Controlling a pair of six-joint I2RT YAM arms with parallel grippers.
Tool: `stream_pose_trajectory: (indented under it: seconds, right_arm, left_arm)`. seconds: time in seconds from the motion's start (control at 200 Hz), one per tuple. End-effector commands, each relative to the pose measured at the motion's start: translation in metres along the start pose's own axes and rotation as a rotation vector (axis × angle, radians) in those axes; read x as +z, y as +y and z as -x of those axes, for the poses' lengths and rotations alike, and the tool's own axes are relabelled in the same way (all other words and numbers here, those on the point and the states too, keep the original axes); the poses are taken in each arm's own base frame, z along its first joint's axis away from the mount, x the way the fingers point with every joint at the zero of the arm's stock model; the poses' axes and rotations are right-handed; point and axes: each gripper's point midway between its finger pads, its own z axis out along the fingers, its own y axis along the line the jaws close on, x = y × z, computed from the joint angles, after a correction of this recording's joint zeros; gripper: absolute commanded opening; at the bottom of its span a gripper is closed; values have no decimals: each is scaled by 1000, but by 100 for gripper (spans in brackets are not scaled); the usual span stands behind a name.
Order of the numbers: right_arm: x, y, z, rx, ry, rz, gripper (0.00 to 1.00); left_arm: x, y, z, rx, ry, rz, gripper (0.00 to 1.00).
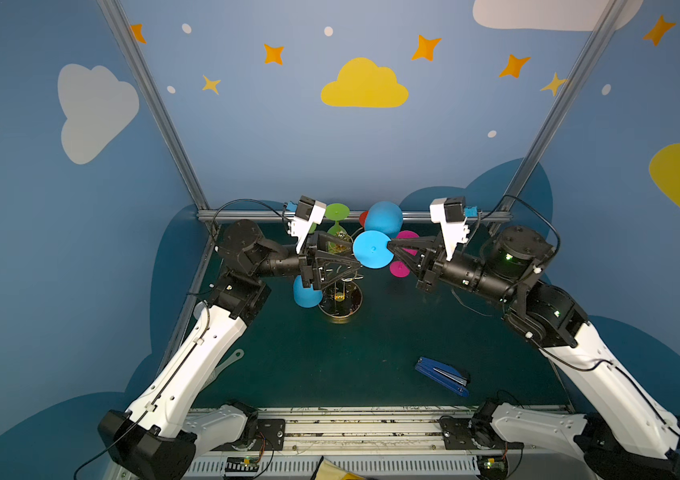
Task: Take the wine glass off the wine glass rack
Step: 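Grasp the blue glass stem with the left gripper beside the right gripper, then open the right gripper and draw it back while the left holds the blue glass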
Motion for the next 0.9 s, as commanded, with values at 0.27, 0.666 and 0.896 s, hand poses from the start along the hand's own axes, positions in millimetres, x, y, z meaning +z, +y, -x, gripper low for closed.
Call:
stream_pose_trajectory:
  seconds: [0.27,0.666,0.896]
  right_arm:
    - [11,8,15,18,-51,70,0]
    - [11,4,1,54,-1,57,0]
    - [-18,-15,2,4,-41,-74,39]
  left_arm:
    - [10,-8,9,46,-12,-42,43]
    - [10,-14,32,-37,-94,-34,3]
    - [7,-4,52,-214,-180,34,3]
